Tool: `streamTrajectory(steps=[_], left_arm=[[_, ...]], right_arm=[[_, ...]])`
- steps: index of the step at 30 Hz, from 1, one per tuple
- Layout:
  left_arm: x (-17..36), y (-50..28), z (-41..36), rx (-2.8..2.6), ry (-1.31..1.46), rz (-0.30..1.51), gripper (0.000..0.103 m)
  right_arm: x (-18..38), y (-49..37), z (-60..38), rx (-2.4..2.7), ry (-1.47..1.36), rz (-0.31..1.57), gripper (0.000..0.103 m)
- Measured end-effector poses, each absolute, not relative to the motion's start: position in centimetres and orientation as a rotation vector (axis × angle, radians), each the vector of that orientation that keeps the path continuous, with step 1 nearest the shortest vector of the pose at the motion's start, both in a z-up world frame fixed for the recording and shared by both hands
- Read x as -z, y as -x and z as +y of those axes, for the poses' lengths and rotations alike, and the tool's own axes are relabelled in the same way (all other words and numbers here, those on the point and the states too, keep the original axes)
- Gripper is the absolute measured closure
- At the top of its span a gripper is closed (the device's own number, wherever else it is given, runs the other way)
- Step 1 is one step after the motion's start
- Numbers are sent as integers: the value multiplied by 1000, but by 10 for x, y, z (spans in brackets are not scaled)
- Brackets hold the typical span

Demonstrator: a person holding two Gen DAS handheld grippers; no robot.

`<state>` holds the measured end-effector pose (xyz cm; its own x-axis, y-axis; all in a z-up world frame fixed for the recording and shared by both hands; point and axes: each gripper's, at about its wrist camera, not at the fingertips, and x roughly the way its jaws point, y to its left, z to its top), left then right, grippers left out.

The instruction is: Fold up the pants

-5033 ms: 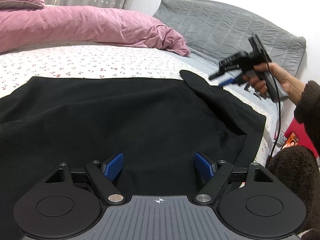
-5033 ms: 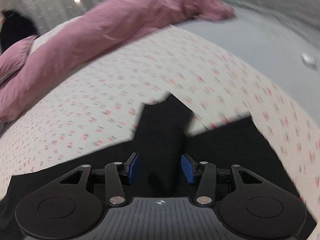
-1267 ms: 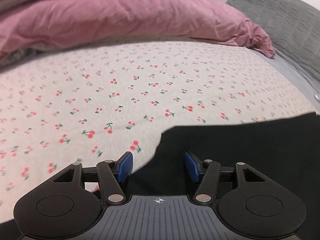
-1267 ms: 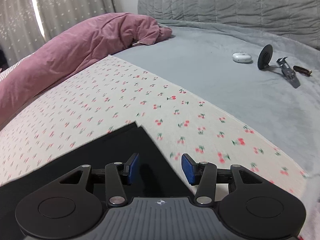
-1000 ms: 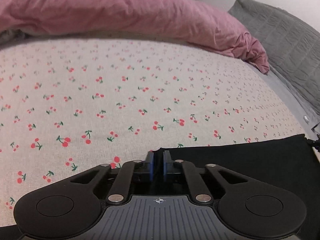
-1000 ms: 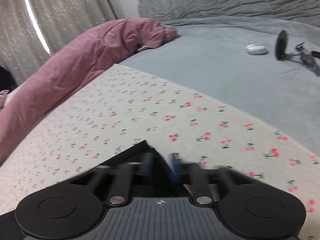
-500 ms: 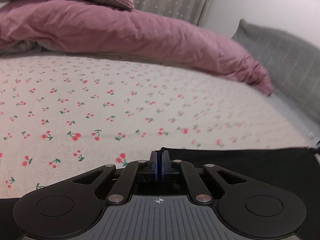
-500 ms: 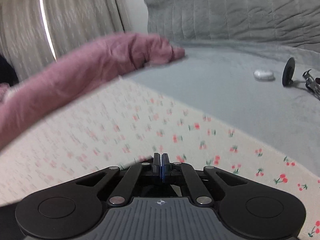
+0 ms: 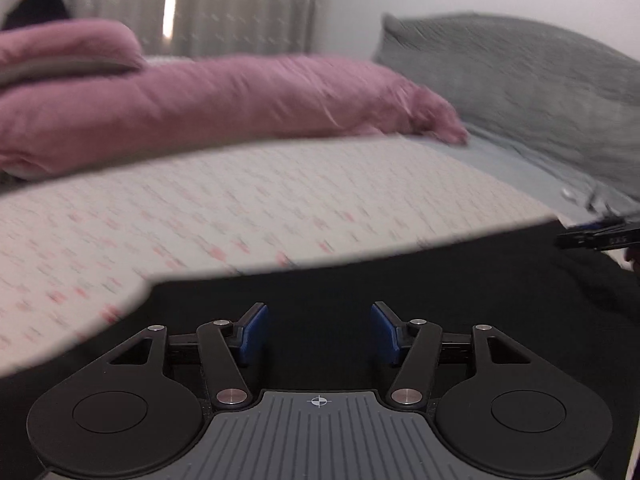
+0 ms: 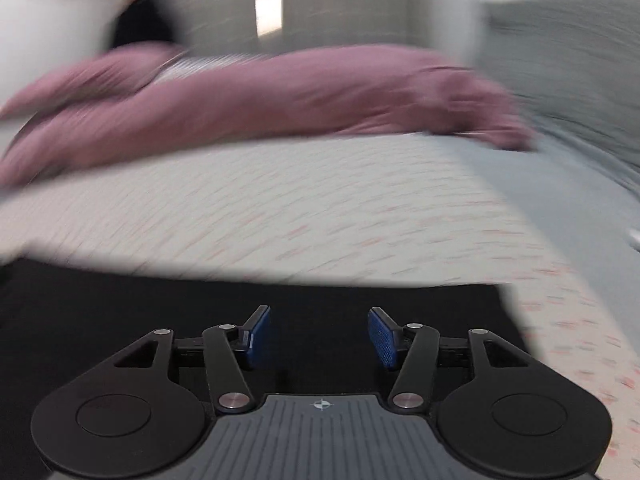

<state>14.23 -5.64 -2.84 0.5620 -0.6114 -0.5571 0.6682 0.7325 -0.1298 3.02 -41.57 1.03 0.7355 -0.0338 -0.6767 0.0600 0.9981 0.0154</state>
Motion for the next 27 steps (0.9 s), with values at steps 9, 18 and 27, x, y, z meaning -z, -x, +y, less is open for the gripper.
streamTrajectory(steps=[9, 18, 27], left_arm=[[43, -132, -26, 747, -126, 641, 41], [30, -98, 13, 709, -297, 697, 37], [17, -78, -1, 788, -253, 684, 35]], right_arm=[[1, 49, -482, 104, -71, 746, 50], [-14, 103, -524, 387, -110, 760, 50], [-48, 10, -388, -57, 60, 706, 36]])
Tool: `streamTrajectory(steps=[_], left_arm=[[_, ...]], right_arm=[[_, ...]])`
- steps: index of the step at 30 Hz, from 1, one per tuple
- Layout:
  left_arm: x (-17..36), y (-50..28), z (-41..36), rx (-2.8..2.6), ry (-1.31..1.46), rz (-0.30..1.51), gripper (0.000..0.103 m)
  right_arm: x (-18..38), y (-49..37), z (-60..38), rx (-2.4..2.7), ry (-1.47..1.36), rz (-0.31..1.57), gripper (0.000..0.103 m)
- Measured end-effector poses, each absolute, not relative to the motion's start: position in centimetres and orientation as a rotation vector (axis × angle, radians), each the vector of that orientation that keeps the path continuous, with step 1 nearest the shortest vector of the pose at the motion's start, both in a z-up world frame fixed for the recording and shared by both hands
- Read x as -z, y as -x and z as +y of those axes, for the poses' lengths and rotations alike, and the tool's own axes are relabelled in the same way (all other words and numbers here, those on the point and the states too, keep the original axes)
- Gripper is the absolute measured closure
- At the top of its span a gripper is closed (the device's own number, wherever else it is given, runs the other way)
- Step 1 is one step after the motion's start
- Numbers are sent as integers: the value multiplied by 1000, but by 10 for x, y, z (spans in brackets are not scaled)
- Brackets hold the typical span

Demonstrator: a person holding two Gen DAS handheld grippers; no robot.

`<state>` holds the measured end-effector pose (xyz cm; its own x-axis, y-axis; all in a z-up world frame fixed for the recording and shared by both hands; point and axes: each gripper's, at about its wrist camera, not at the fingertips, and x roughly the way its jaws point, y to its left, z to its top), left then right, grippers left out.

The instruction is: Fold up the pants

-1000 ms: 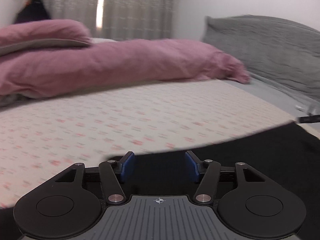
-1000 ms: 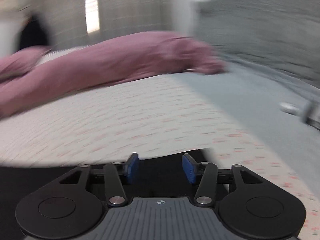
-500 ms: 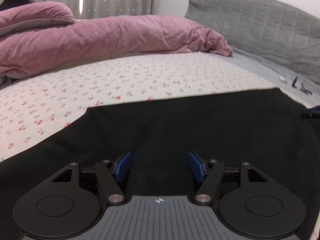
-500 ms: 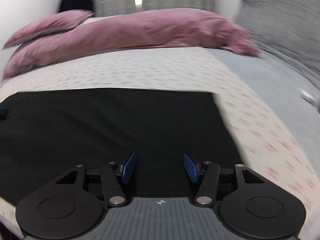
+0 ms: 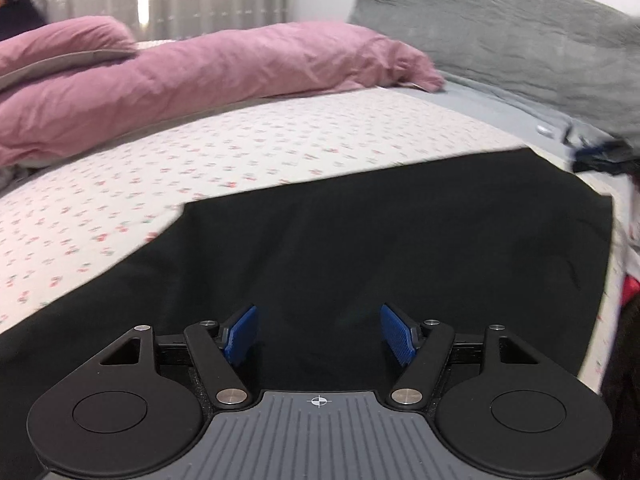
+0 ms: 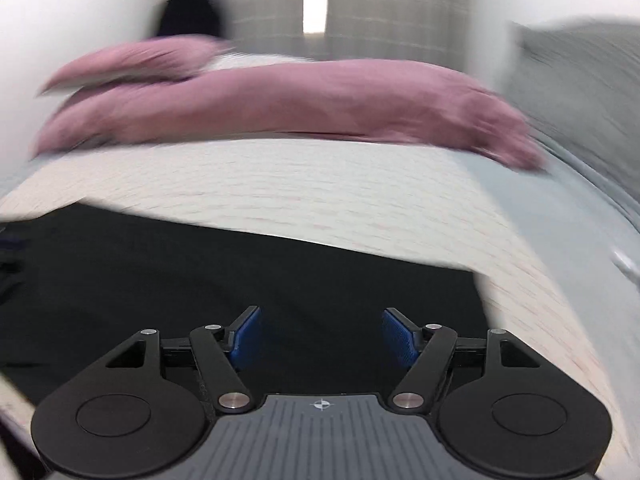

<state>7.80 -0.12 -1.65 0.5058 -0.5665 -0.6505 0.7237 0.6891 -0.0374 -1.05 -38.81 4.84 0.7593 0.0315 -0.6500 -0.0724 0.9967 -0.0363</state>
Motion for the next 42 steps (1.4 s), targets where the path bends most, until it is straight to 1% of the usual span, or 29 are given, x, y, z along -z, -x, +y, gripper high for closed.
streamTrajectory(steps=[1, 3, 7, 8, 9, 11, 13, 17, 21, 22, 24, 25, 30, 32, 36, 37, 40, 42], left_arm=[[20, -73, -3, 802, -270, 690, 35], [27, -61, -3, 826, -324, 699, 34], [32, -41, 19, 864, -396, 699, 32], [30, -40, 28, 868, -389, 719, 32], [28, -40, 37, 866, -379, 742, 32], [25, -39, 57, 857, -368, 781, 32], [23, -38, 73, 848, -358, 811, 32], [16, -35, 90, 825, -372, 867, 32], [9, -34, 92, 729, -377, 850, 30], [7, -35, 91, 689, -354, 835, 24], [3, -38, 87, 602, -281, 824, 16], [1, -40, 83, 564, -232, 826, 16], [0, -54, 67, 519, -37, 848, 14], [3, -59, 61, 513, 14, 865, 13], [5, -68, 45, 508, 76, 906, 11], [6, -68, 43, 513, 87, 907, 9], [7, -69, 36, 526, 112, 886, 5], [9, -68, 35, 533, 126, 876, 5]], right_arm=[[-43, 0, -369, -113, 93, 732, 40], [-32, -14, -337, -216, 152, 781, 41], [-7, -16, -286, -399, 319, 880, 41], [-5, -11, -284, -413, 341, 878, 41], [-6, -10, -286, -420, 336, 876, 38], [-8, -12, -302, -400, 275, 915, 37], [-8, -12, -321, -352, 227, 943, 33], [-11, -3, -351, -237, 174, 967, 33], [-21, 7, -371, -103, 149, 942, 33], [-25, 9, -378, -60, 117, 925, 32], [-32, 13, -397, 15, 22, 885, 30], [-35, 15, -407, 61, -39, 860, 26], [-33, 21, -463, 307, -261, 817, 23], [-32, 23, -481, 404, -329, 813, 18], [-24, 46, -503, 499, -412, 798, 17], [-21, 47, -505, 536, -420, 806, 17], [-9, 59, -513, 636, -431, 865, 17], [-1, 67, -521, 633, -441, 897, 18]])
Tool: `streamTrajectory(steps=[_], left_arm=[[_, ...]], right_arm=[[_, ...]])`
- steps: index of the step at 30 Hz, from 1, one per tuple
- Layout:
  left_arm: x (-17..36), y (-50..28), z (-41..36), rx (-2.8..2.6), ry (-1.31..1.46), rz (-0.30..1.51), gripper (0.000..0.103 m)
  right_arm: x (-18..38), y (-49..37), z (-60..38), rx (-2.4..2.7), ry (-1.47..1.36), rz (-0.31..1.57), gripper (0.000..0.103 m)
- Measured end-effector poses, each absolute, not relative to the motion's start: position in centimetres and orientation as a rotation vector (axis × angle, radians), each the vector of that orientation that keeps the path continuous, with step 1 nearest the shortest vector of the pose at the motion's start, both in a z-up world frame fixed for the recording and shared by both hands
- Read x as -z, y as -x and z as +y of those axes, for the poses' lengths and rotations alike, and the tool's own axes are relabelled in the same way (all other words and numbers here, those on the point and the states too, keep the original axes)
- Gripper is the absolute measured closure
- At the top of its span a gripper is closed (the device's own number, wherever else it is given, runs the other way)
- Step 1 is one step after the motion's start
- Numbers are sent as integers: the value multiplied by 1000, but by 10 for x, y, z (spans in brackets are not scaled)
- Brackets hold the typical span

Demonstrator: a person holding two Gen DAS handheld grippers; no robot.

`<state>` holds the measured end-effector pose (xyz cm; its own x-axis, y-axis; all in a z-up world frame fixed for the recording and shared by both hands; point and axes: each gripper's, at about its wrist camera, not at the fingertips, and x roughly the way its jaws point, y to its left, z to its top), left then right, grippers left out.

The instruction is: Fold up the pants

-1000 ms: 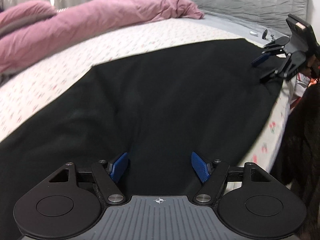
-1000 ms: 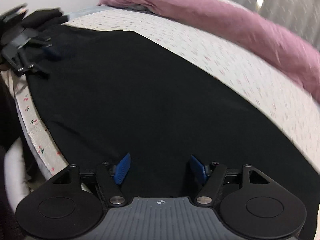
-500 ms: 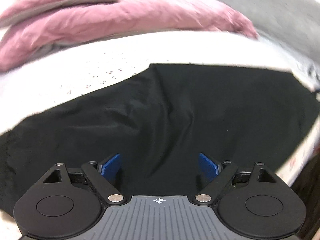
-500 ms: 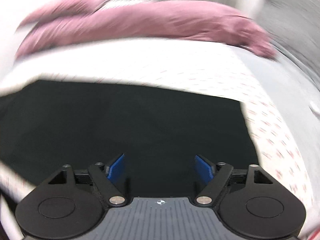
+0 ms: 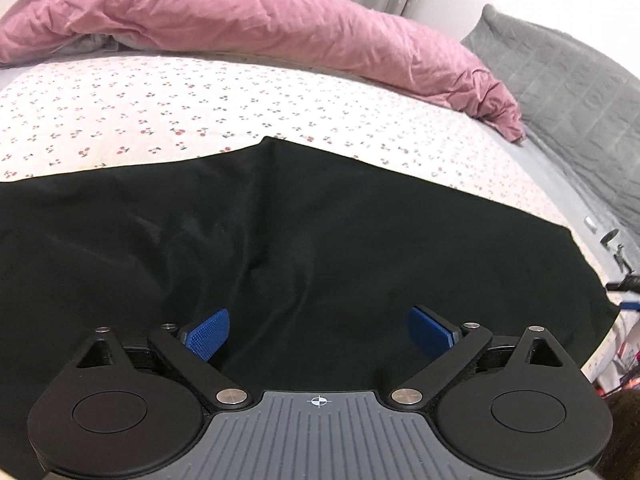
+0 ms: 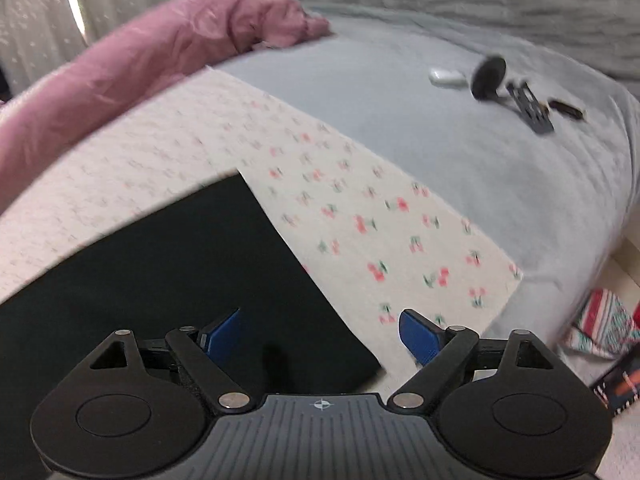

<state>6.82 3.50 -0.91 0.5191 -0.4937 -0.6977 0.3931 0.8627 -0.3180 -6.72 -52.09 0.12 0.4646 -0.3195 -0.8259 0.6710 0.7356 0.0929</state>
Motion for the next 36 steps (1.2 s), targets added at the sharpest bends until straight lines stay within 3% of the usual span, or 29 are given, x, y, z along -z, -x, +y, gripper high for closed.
streamTrajectory(steps=[3, 6, 8, 11, 12, 26, 36], left_arm=[[15, -70, 37, 528, 149, 883, 5], [20, -70, 40, 523, 178, 879, 5], [21, -70, 41, 522, 184, 865, 5], [21, -70, 41, 541, 188, 851, 5], [20, -71, 42, 549, 198, 846, 5], [14, -80, 46, 628, 326, 814, 5], [25, -91, 38, 733, 460, 861, 7]], right_arm=[[9, 66, -507, 643, -378, 926, 19], [10, 66, -497, 679, -361, 912, 28], [7, 67, -493, 671, -361, 903, 42], [1, 66, -491, 632, -405, 888, 76], [0, 66, -490, 616, -427, 885, 96], [-45, 11, -384, 321, -291, 787, 97], [-25, -38, -286, 3, -232, 852, 97]])
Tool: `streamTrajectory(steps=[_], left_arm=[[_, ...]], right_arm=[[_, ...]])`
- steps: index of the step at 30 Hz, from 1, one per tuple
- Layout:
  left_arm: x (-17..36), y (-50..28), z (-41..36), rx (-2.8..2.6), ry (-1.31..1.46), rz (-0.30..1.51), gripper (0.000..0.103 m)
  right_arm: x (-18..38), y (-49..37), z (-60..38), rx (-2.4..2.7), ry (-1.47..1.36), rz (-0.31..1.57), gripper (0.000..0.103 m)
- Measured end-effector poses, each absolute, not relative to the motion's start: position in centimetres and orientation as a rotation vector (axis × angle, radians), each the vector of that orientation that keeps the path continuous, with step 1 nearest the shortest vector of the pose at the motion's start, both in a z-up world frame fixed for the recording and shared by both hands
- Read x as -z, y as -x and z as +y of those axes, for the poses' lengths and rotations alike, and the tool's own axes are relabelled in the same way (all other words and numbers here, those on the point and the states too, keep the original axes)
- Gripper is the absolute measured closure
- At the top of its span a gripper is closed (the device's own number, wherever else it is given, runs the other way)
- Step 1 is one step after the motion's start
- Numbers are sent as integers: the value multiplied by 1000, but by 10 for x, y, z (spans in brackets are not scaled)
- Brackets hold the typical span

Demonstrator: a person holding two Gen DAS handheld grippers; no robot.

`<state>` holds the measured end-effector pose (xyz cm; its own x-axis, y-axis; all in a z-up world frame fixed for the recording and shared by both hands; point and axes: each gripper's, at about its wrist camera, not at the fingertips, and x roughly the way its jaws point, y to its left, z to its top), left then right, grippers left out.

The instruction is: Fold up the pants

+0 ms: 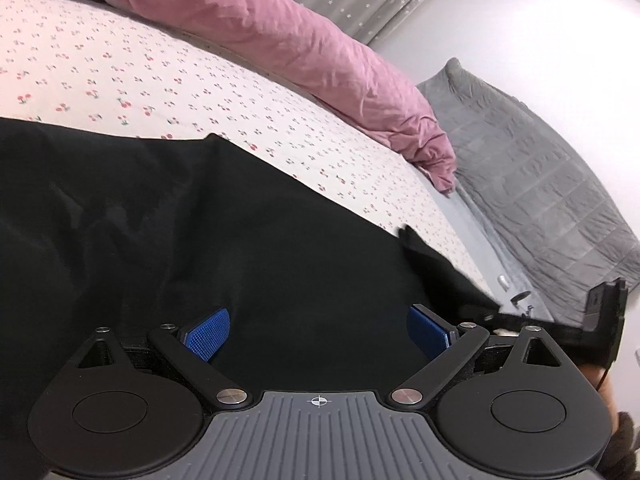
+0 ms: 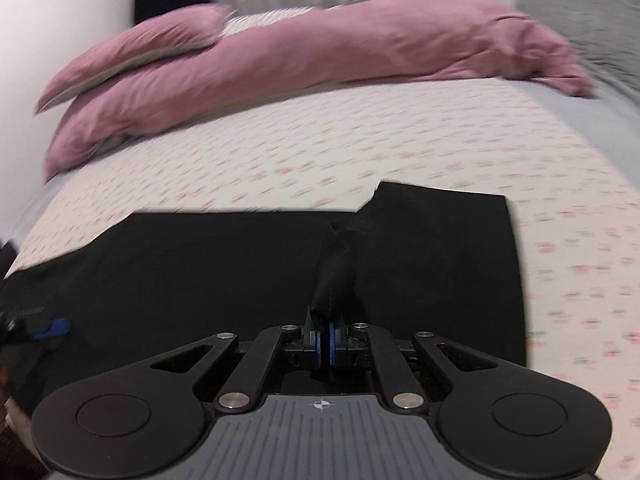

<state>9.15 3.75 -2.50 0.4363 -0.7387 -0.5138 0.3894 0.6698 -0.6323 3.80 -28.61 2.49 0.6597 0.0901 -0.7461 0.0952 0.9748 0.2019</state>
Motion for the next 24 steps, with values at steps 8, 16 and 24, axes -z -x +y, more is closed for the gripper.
streamTrajectory(steps=[8, 16, 24], left_arm=[[33, -99, 22, 811, 538, 885, 22], [51, -123, -30, 888, 617, 1035, 58], [79, -146, -50, 829, 856, 1069, 57]], right_arm=[[1, -39, -254, -110, -246, 878, 97], [-14, -25, -247, -213, -225, 864, 97], [-16, -16, -247, -339, -262, 872, 96]])
